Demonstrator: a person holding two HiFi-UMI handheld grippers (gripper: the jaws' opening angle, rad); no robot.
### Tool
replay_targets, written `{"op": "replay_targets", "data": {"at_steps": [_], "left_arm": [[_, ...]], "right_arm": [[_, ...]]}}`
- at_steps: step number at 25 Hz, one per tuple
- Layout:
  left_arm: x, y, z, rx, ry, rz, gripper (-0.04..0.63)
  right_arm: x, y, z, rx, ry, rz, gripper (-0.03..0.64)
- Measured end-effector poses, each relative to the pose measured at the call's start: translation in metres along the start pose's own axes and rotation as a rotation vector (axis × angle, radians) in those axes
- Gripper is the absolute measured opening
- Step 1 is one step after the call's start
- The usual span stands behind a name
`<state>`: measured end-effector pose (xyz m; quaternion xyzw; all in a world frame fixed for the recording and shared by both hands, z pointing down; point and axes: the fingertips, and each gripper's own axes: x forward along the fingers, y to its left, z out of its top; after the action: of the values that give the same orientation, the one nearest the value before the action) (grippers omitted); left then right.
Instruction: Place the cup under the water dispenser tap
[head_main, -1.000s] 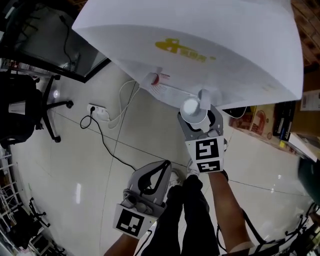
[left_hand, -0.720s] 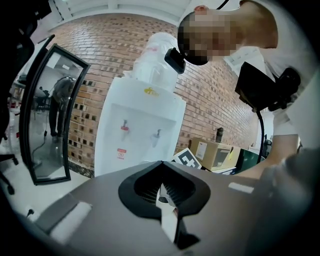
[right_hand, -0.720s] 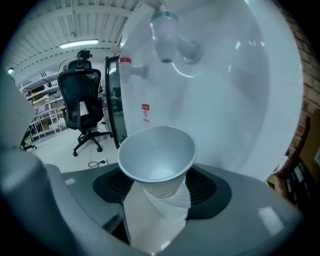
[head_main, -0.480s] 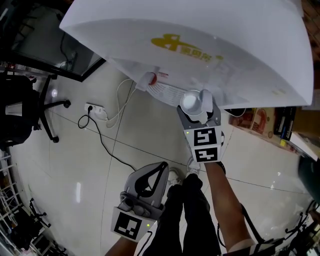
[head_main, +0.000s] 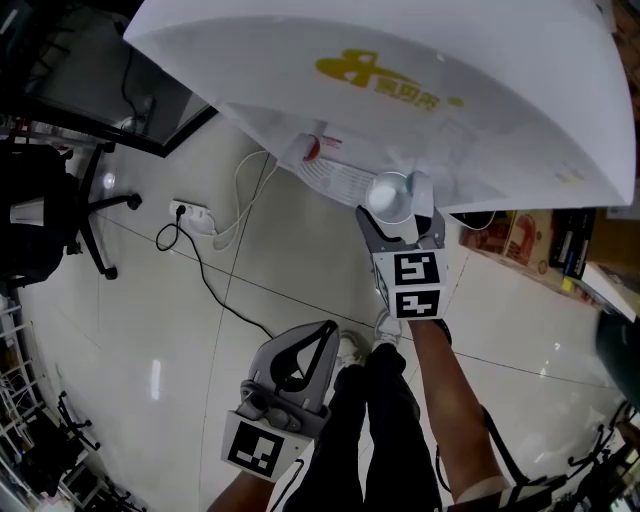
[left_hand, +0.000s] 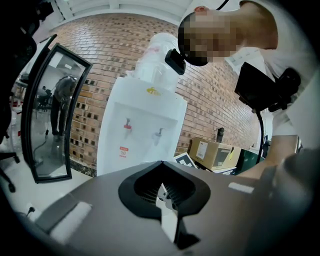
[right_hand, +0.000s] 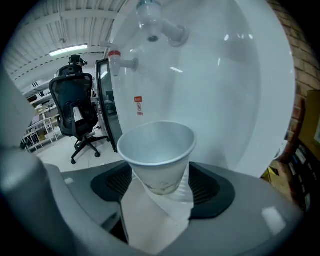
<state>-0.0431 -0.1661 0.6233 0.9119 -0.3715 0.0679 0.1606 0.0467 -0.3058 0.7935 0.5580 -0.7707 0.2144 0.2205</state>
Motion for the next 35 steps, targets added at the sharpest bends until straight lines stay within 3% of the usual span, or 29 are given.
{"op": "replay_targets", "data": {"at_steps": [7,16,27,35], "left_arm": [[-0.003,-0.002,0.007,0.005,-0.011,-0.002,-0.007],[-0.015,-0.028,0.062,0.023,-0.053,-0.024,-0.008],[-0.048,-0.07,0.16,0.034,-0.158,-0.042,-0.008],[-0.086,-0.095,0.221,0.064,-0.247,-0.046,-0.008]], "right_arm": [[-0.014,0.0,0.002,0.0,-0.001,-0.003,0.365],[-0.096,0.01,0.038,-0.008,0.0,0.012,0.364],[-0.237,0.066,0.154,-0.053,-0.123,0.084,0.356],[-0.329,0.105,0.225,-0.134,-0.27,0.105,0.224]]}}
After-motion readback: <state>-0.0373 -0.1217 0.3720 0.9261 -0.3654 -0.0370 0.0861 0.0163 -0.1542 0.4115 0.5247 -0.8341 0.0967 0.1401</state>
